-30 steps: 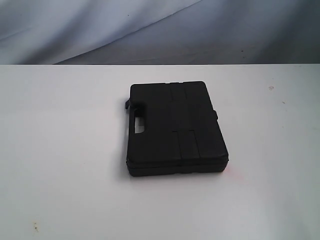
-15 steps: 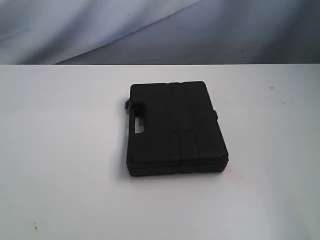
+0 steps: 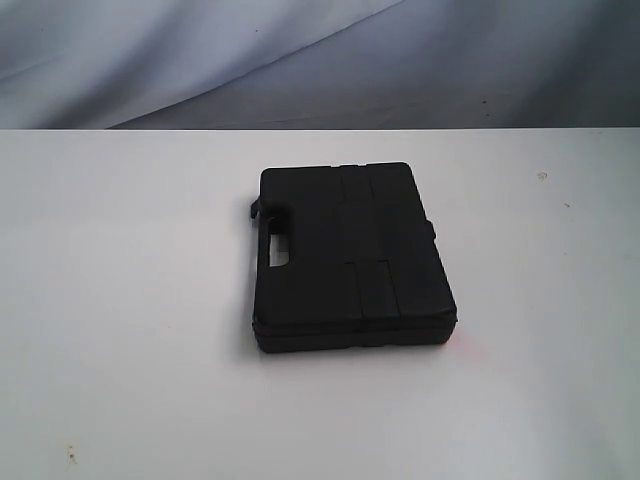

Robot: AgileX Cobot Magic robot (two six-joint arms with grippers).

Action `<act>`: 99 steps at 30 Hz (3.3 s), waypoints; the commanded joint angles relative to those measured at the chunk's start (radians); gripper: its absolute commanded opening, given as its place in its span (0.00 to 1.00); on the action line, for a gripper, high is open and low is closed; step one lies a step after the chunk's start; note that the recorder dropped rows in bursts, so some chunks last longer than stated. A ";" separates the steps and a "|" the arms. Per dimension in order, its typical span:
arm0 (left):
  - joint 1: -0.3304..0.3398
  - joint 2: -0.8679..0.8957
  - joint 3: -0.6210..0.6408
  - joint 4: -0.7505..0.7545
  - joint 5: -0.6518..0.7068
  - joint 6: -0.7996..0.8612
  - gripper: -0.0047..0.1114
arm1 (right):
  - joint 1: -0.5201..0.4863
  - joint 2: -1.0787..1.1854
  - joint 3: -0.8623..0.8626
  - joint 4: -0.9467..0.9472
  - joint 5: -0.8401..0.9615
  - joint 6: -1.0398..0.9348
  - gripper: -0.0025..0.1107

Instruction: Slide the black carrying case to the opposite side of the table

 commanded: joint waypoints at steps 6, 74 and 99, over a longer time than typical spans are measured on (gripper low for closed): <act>0.001 -0.001 0.004 0.000 -0.003 -0.001 0.04 | -0.007 -0.007 0.004 0.018 0.007 0.008 0.02; 0.001 0.530 -0.858 -0.369 0.558 0.325 0.04 | -0.007 -0.007 0.004 0.018 0.007 0.008 0.02; -0.265 1.034 -0.856 -0.274 0.450 -0.005 0.04 | -0.007 -0.007 0.004 0.018 0.007 0.008 0.02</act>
